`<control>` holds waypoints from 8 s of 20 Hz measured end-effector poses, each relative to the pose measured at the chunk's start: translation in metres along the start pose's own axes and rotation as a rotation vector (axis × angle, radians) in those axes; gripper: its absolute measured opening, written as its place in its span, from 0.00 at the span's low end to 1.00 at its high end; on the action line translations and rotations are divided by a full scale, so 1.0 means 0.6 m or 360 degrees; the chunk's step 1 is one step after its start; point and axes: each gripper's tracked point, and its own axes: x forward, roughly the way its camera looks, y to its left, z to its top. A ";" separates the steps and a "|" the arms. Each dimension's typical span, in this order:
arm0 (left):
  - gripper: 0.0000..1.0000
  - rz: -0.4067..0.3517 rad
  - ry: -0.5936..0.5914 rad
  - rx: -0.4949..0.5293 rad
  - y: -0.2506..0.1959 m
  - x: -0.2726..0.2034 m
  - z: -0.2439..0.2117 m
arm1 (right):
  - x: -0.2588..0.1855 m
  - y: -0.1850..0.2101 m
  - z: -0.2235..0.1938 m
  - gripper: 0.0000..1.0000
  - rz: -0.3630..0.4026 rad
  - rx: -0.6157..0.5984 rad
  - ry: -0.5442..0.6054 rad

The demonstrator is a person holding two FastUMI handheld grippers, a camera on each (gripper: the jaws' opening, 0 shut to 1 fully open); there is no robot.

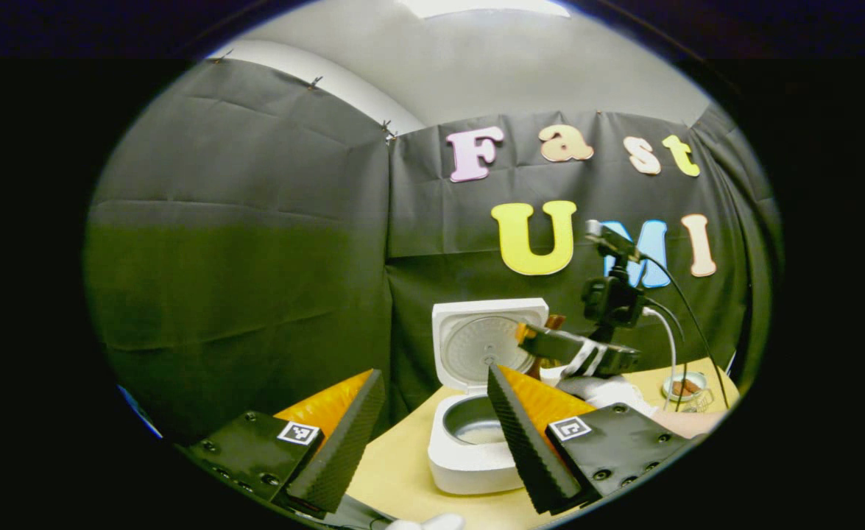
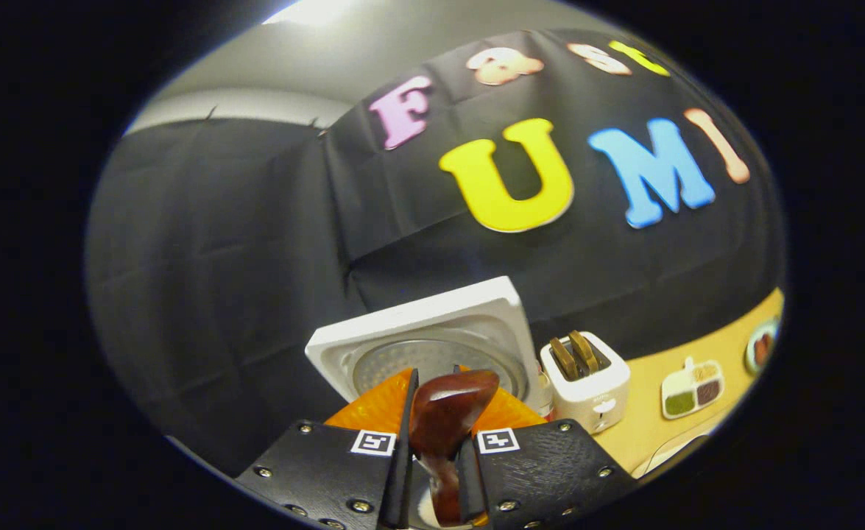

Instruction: Close the left gripper, press the button to open the rice cooker; take a wooden spoon from the chopstick holder with the right hand, scoop a spoonful of rice and pour it into the rice cooker, then put the wooden spoon back into the chopstick holder.

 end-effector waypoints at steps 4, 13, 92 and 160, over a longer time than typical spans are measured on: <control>0.99 -0.0084 -0.0015 0.0015 -0.028 -0.012 0.011 | -0.065 -0.127 0.090 0.26 -0.0168 0.0185 -0.0153; 0.95 -0.0295 -0.0037 0.0023 -0.213 -0.018 0.013 | -0.257 -0.504 0.243 0.26 -0.0679 0.0180 -0.0414; 0.98 -0.0079 0.0805 -0.0053 -0.238 0.700 0.012 | -0.656 -0.314 0.193 0.95 -0.0774 -0.0731 0.0025; 1.00 -0.0612 -0.0181 -0.0117 -0.343 0.197 0.305 | -0.695 -0.308 0.312 0.98 -0.0818 -0.0667 -0.0319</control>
